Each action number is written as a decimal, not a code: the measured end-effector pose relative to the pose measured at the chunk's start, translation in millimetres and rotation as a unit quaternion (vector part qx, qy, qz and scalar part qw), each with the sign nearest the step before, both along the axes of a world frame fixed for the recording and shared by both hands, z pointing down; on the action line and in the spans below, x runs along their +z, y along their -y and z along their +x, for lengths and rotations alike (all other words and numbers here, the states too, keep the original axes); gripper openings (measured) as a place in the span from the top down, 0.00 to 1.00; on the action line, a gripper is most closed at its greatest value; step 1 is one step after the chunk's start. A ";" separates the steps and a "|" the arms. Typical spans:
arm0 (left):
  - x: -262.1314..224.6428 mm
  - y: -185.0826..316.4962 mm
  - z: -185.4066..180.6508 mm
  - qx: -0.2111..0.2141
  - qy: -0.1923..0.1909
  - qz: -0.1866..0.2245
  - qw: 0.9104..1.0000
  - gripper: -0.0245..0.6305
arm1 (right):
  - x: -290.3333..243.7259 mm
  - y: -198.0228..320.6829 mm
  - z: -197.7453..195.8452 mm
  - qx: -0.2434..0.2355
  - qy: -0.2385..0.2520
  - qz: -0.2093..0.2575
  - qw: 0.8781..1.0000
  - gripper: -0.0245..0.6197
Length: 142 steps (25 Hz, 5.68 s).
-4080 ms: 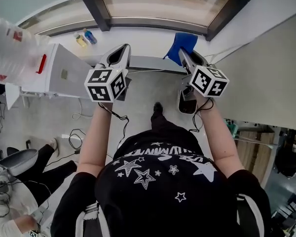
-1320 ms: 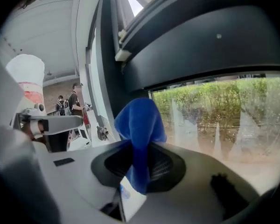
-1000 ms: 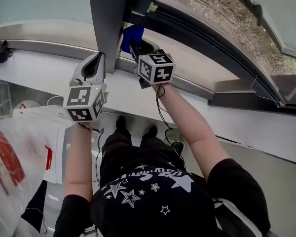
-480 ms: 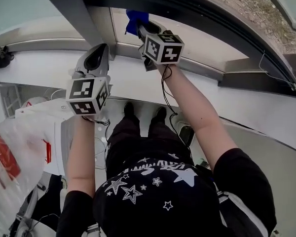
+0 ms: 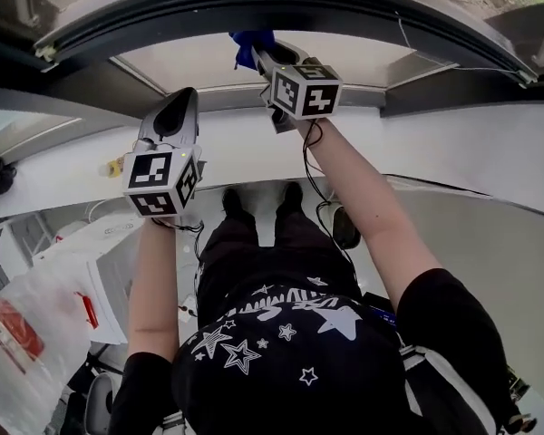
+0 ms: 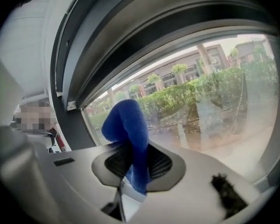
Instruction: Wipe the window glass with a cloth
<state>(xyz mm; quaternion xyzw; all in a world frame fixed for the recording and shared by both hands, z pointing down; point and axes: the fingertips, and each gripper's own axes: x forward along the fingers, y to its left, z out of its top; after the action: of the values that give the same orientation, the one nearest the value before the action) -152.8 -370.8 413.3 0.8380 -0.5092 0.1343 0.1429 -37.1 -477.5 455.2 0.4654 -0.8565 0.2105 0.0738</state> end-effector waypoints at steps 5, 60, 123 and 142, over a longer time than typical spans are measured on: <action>-3.6 13.7 75.1 0.051 0.005 0.001 0.999 0.95 | 2.3 -3.0 96.0 0.051 0.000 -0.006 0.999 0.85; 42.3 -46.9 4.5 -0.007 -0.034 -0.025 0.999 0.95 | 39.3 -85.0 16.1 -0.021 -0.037 -0.012 0.999 0.85; 123.3 23.2 306.9 0.093 -0.036 0.006 0.995 0.95 | 126.8 -14.7 375.4 0.226 -0.057 -0.013 0.972 0.85; 139.3 19.0 384.5 0.147 -0.046 -0.001 0.988 0.95 | 135.1 -43.4 494.5 0.357 -0.039 -0.031 0.933 0.85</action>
<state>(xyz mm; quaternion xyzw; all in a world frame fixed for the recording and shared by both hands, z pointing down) 231.7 -389.8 552.6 0.9090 -0.3729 0.1158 0.1459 457.4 -434.0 590.3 0.7459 -0.6234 0.2307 0.0413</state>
